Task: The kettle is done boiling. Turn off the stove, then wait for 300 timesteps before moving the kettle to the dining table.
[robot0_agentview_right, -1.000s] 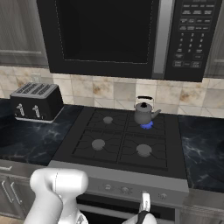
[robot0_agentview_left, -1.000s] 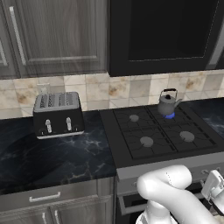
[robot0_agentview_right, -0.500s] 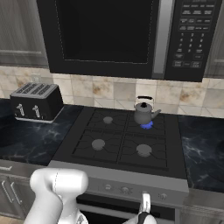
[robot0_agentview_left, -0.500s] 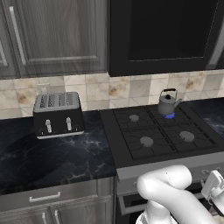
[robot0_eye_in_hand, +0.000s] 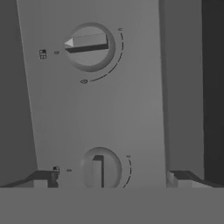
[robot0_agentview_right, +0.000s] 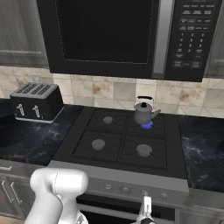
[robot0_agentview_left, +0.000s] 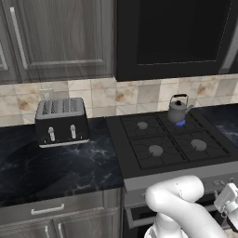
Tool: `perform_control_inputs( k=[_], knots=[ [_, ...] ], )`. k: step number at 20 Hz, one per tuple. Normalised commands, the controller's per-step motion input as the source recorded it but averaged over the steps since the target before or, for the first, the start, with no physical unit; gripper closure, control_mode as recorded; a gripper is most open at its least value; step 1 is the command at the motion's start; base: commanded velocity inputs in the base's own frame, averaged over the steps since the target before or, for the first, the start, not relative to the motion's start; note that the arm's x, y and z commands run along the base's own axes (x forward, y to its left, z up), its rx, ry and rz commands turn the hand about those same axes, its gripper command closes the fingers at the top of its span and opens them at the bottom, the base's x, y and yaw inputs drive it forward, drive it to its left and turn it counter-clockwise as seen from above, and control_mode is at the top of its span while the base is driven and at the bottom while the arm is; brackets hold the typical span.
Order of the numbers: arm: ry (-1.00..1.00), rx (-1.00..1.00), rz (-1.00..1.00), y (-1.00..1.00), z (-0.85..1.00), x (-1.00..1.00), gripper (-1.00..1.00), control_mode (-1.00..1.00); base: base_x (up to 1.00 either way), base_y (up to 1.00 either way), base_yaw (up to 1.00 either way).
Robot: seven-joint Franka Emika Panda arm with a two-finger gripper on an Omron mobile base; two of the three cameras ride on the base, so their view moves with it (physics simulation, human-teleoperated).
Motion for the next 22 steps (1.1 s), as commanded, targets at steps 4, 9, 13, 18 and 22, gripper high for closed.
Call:
perform_control_inputs(
  k=[4,9,13,18,22],
  knots=[
    [-0.01,0.00,0.00,-0.05,0.00,0.09,-1.00,-1.00,0.00,0.00,0.00],
    [0.00,0.02,0.00,-0.03,0.00,0.28,-1.00,-1.00,0.00,0.00,0.00],
    [0.00,0.02,0.00,-0.01,0.00,0.32,-1.00,-1.00,0.00,0.00,0.00],
    [0.00,0.01,0.00,0.00,0.00,0.25,-1.00,-1.00,0.00,0.00,0.00],
    [0.00,0.00,0.00,0.00,0.00,0.14,-1.00,-1.00,0.00,0.00,0.00]
  ],
)
